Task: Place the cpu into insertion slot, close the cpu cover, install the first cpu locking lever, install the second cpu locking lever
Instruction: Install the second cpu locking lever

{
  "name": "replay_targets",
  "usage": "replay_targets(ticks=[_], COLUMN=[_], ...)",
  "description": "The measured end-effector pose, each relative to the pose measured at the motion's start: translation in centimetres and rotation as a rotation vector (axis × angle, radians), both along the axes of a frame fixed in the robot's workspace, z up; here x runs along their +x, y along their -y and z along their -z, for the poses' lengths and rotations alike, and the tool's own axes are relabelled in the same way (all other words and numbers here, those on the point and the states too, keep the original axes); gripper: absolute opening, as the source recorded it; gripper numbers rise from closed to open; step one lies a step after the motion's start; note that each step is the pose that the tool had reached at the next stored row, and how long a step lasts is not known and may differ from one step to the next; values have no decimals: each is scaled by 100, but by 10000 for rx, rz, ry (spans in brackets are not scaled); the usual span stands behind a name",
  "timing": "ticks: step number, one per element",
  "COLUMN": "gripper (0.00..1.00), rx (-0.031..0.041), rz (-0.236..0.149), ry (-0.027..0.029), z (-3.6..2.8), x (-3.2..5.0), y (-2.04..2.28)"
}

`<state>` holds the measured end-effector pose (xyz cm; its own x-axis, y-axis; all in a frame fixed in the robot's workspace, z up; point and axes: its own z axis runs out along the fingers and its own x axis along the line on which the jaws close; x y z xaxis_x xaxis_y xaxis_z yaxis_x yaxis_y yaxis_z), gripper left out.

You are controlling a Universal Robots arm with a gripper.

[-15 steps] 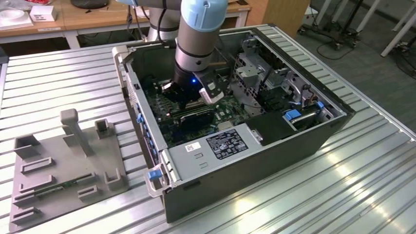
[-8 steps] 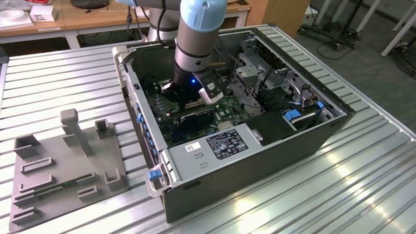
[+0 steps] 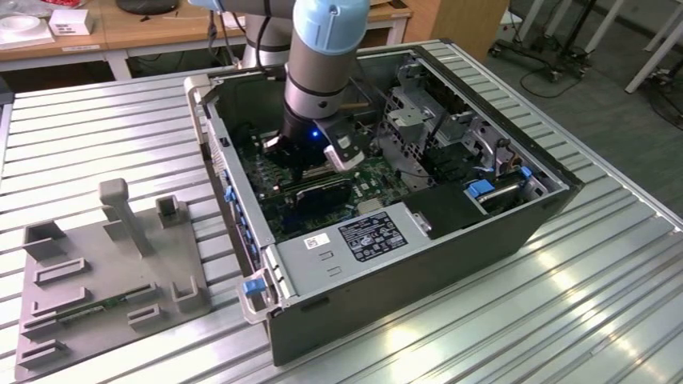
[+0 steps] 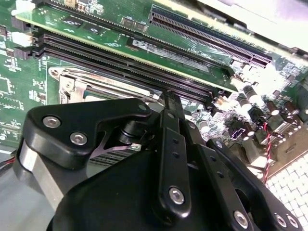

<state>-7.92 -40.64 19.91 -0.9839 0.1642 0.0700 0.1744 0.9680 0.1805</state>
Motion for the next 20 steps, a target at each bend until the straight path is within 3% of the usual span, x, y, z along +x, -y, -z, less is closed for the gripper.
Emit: replay_targets(ticks=[7, 20], gripper=[11, 11], rx=[-1, -4], rz=[1, 0], ry=[21, 21], z=[23, 46], x=[-42, -44], y=[-20, -52])
